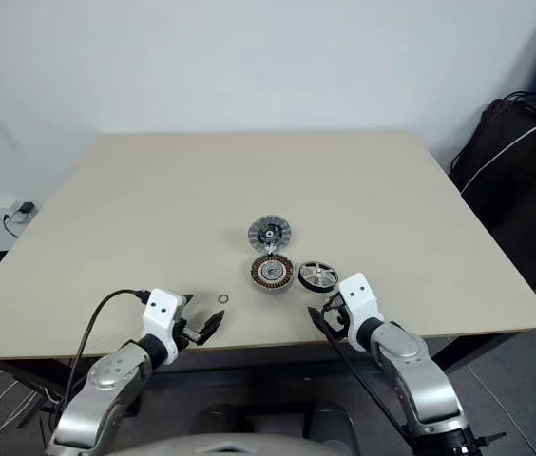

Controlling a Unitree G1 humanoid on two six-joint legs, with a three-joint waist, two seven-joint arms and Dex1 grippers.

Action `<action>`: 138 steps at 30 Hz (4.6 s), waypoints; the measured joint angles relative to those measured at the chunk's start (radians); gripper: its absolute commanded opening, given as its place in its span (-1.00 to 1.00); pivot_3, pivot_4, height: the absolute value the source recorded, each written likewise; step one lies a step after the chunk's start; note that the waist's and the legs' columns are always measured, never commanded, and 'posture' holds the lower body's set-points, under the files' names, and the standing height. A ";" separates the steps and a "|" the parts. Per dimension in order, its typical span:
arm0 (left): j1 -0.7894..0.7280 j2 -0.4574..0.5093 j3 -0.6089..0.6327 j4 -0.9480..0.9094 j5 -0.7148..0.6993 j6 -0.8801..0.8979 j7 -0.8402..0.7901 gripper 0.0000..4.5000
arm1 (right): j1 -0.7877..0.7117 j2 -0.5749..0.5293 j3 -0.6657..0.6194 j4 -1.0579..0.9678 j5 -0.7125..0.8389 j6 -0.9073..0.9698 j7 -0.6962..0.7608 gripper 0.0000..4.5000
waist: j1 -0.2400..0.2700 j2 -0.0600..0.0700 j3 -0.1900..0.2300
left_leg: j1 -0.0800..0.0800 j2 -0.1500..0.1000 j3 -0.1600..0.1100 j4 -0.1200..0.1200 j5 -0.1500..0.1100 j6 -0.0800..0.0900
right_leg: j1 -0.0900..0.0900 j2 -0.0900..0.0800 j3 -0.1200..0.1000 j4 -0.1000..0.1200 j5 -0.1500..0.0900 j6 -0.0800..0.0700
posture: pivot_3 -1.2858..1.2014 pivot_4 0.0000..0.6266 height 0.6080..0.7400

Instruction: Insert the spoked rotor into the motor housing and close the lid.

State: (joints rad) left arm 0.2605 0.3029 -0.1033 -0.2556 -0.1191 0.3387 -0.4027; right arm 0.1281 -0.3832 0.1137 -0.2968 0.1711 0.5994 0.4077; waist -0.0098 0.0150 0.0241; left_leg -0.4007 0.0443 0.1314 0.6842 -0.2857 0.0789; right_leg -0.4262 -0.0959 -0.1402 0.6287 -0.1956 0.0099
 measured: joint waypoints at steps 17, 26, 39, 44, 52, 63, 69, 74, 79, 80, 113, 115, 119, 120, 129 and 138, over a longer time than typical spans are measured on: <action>-0.040 -0.012 -0.032 0.011 0.041 -0.001 0.011 0.98 | 0.010 0.018 -0.004 0.001 -0.013 -0.030 -0.040 1.00 | 0.000 0.000 0.000 | 0.000 0.000 0.000 0.000 0.000 0.000 | 0.000 0.000 0.000 0.000 0.000 0.000 | 0.03 -1.00 1.00; -0.040 -0.028 -0.037 0.014 0.041 0.003 0.018 0.98 | 0.009 0.033 -0.004 0.002 -0.026 -0.034 -0.043 1.00 | 0.000 0.000 0.000 | 0.000 0.000 0.000 0.000 0.000 0.000 | 0.000 0.000 0.000 0.000 0.000 0.000 | 0.03 -1.00 1.00; -0.076 -0.066 -0.066 0.078 0.065 0.011 0.070 0.98 | 0.010 0.043 -0.004 0.002 -0.028 -0.034 -0.042 1.00 | 0.001 0.000 0.000 | 0.000 0.000 0.000 0.000 0.000 0.000 | 0.000 0.000 0.000 0.000 0.000 0.000 | 0.03 -1.00 1.00; -0.163 -0.078 -0.067 0.162 0.090 0.024 0.094 0.98 | 0.011 0.047 -0.004 0.002 -0.029 -0.034 -0.043 1.00 | 0.001 0.000 0.000 | 0.000 0.000 0.000 0.000 0.000 0.000 | 0.000 0.002 0.000 0.000 0.000 0.000 | 0.03 -1.00 1.00; -0.251 -0.092 -0.078 0.271 0.097 0.048 0.055 0.98 | 0.013 0.061 -0.004 0.002 -0.030 -0.039 -0.047 1.00 | 0.000 0.000 0.000 | 0.000 0.000 0.000 0.000 0.000 0.000 | 0.000 0.005 0.000 0.000 0.000 0.000 | 0.03 -1.00 1.00; -0.255 -0.073 -0.114 0.237 0.122 0.160 0.044 0.14 | 0.031 0.073 -0.015 0.002 -0.030 -0.046 -0.066 1.00 | -0.003 0.000 -0.005 | 0.003 0.000 0.000 0.000 0.000 0.000 | 0.002 0.001 0.001 0.000 0.000 0.000 | 0.03 -1.00 1.00; -0.212 -0.056 -0.124 0.164 0.127 0.199 0.050 -0.71 | 0.033 0.077 -0.016 0.002 -0.030 -0.046 -0.067 1.00 | -0.005 0.000 -0.005 | 0.004 0.001 0.000 0.000 0.000 -0.001 | 0.002 0.001 0.001 0.001 0.000 0.000 | 0.03 -1.00 1.00; -0.181 -0.044 -0.119 0.111 0.128 0.228 0.054 -0.70 | 0.029 0.077 -0.016 0.003 -0.030 -0.047 -0.066 1.00 | -0.004 0.000 -0.005 | 0.004 0.001 0.000 0.000 0.000 -0.001 | 0.002 0.001 0.001 0.001 0.000 0.000 | 0.03 -1.00 1.00; -0.197 -0.086 -0.089 0.076 0.072 0.234 0.046 -0.70 | 0.010 0.077 -0.020 0.013 -0.030 -0.048 -0.065 1.00 | 0.004 -0.003 -0.002 | 0.002 0.000 -0.001 0.000 0.000 -0.001 | 0.002 0.000 0.001 0.001 0.000 0.000 | 0.03 -1.00 1.00; -0.217 -0.098 -0.087 0.076 0.065 0.229 0.045 -0.70 | 0.007 0.077 -0.020 0.014 -0.030 -0.048 -0.065 1.00 | 0.008 -0.002 -0.002 | 0.002 0.000 -0.001 0.000 0.000 -0.001 | 0.002 0.000 0.001 0.001 0.000 0.000 | 0.03 -1.00 1.00; -0.687 -0.298 -0.124 0.775 0.098 -0.063 -0.015 0.47 | 0.038 0.123 -0.031 0.008 -0.043 -0.067 -0.115 1.00 | 0.000 -0.004 -0.001 | 0.000 -0.001 -0.001 0.002 0.003 0.006 | 0.002 0.006 0.001 0.000 0.001 0.001 | 0.03 -1.00 1.00; -0.667 -0.299 -0.121 0.743 0.090 -0.061 -0.021 0.42 | 0.038 0.123 -0.032 0.008 -0.042 -0.067 -0.114 1.00 | 0.000 -0.004 -0.001 | 0.000 -0.001 -0.001 0.002 0.003 0.006 | 0.002 0.006 0.001 0.000 0.001 0.001 | 0.03 -1.00 1.00; -0.630 -0.294 -0.102 0.637 0.067 -0.050 -0.024 -0.12 | 0.031 0.126 -0.038 0.008 -0.028 -0.066 -0.105 1.00 | 0.000 -0.004 -0.001 | 0.000 -0.001 -0.001 0.002 0.003 0.005 | 0.002 0.006 0.001 0.000 0.001 0.001 | 0.03 -1.00 1.00; -0.616 -0.291 -0.101 0.600 0.062 -0.042 -0.026 -0.28 | 0.029 0.126 -0.039 0.008 -0.026 -0.065 -0.104 0.92 | 0.000 -0.004 -0.001 | 0.000 -0.001 -0.001 0.002 0.003 0.005 | 0.002 0.006 0.001 0.000 0.001 0.001 | 0.03 -1.00 1.00; -0.406 -0.233 -0.084 0.306 0.050 -0.011 0.013 -1.00 | -0.076 0.104 0.012 0.001 -0.038 0.000 -0.077 -0.32 | -0.002 -0.003 -0.002 | 0.000 -0.001 -0.001 0.002 0.002 0.003 | 0.001 0.006 0.002 0.001 0.001 0.001 | 0.03 -1.00 1.00; -0.124 -0.131 -0.091 0.182 0.073 -0.089 0.016 -1.00 | -0.370 0.148 0.167 0.177 -0.116 0.105 -0.074 -0.98 | 0.001 -0.003 -0.002 | 0.000 -0.001 0.000 0.002 0.001 0.001 | 0.000 0.005 0.002 0.002 0.001 0.001 | 0.03 -1.00 1.00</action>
State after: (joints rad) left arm 0.1364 0.1722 -0.1944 -0.0738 -0.0459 0.2494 -0.3872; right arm -0.2424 -0.2353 0.2808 -0.1202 0.0550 0.7039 0.3339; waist -0.0089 0.0122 0.0225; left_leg -0.4007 0.0437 0.1315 0.6864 -0.2849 0.0797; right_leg -0.4259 -0.0911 -0.1384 0.6306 -0.1946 0.0106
